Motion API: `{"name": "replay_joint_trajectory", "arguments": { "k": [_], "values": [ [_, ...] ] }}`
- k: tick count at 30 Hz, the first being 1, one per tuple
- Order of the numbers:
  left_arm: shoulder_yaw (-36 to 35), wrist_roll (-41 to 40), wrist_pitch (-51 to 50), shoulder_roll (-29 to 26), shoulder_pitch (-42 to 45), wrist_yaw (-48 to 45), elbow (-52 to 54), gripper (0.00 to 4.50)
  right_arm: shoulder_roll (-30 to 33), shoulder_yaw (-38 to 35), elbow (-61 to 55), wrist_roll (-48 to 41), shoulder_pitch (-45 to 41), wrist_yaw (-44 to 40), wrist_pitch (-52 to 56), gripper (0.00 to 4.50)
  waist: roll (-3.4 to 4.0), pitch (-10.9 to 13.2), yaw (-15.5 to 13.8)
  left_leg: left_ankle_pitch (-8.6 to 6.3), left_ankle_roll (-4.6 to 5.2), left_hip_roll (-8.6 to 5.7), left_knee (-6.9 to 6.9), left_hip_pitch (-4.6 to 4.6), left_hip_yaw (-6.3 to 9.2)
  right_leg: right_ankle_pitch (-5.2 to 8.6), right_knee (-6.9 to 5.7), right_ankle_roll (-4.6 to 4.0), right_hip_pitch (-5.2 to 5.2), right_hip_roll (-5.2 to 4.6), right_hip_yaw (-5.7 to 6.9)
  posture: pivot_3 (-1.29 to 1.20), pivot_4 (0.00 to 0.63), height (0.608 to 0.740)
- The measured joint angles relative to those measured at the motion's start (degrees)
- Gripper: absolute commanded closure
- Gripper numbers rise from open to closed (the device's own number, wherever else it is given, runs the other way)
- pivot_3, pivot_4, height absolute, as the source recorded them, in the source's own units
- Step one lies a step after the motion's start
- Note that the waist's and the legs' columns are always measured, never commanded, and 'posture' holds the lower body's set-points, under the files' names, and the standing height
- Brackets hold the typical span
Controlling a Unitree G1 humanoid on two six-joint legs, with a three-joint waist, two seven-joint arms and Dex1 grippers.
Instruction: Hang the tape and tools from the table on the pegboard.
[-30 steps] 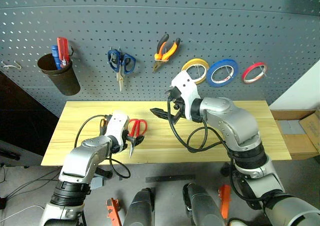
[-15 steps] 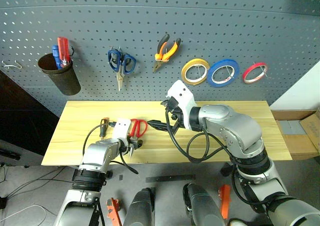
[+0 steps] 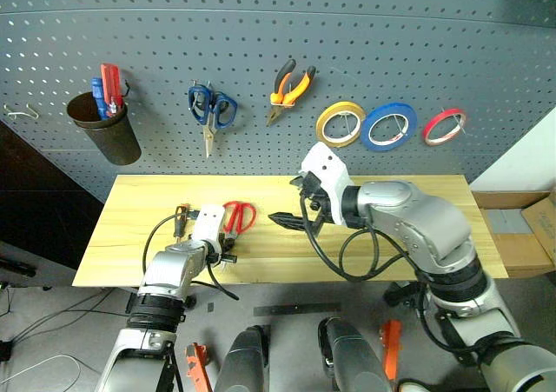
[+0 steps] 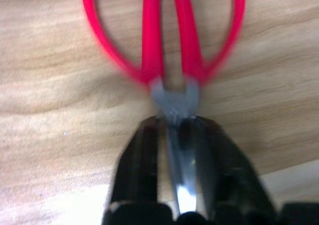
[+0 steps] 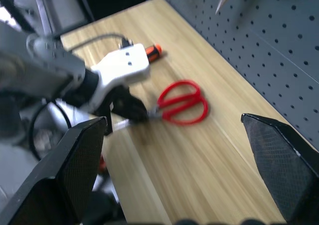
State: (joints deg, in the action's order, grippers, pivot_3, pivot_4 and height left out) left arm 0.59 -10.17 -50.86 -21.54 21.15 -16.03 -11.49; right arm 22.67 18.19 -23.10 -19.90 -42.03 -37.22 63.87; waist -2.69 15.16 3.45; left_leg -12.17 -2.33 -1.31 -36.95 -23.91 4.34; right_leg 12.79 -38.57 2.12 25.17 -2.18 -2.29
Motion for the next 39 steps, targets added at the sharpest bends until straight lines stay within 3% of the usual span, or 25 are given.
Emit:
{"name": "replay_joint_trajectory", "arguments": {
  "k": [10,24,39],
  "values": [
    [-2.44,-0.83,1.21,0.04,-4.82,-1.03,9.2,4.22,4.17,-0.14,-1.06,-1.99,-0.03,-4.36,-2.92,0.0,0.0,0.0,0.21,0.0,0.0,0.01,0.0,-0.03,-0.01,0.0,0.05,0.01,0.0,0.0,0.0,-0.09,0.207,0.74],
    [-5.68,6.14,36.59,-2.46,-24.01,-1.72,29.71,4.22,9.86,-4.18,-4.81,-4.5,0.98,-10.49,-14.48,0.0,0.0,0.0,-0.2,-0.09,0.13,0.13,0.06,-0.12,-0.08,-0.02,0.68,0.0,-0.14,-0.11,0.0,-0.08,0.21,0.74],
    [-8.24,9.5,42.39,-1.77,-13.49,1.86,33.27,4.22,9.92,-3.79,-2.23,-5.33,0.66,-12.4,-18.43,0.0,-0.01,0.0,-0.28,-0.11,0.17,0.08,0.01,-0.12,-0.22,-0.03,0.65,0.03,-0.24,0.03,0.12,-0.07,0.203,0.74]
  ]
}}
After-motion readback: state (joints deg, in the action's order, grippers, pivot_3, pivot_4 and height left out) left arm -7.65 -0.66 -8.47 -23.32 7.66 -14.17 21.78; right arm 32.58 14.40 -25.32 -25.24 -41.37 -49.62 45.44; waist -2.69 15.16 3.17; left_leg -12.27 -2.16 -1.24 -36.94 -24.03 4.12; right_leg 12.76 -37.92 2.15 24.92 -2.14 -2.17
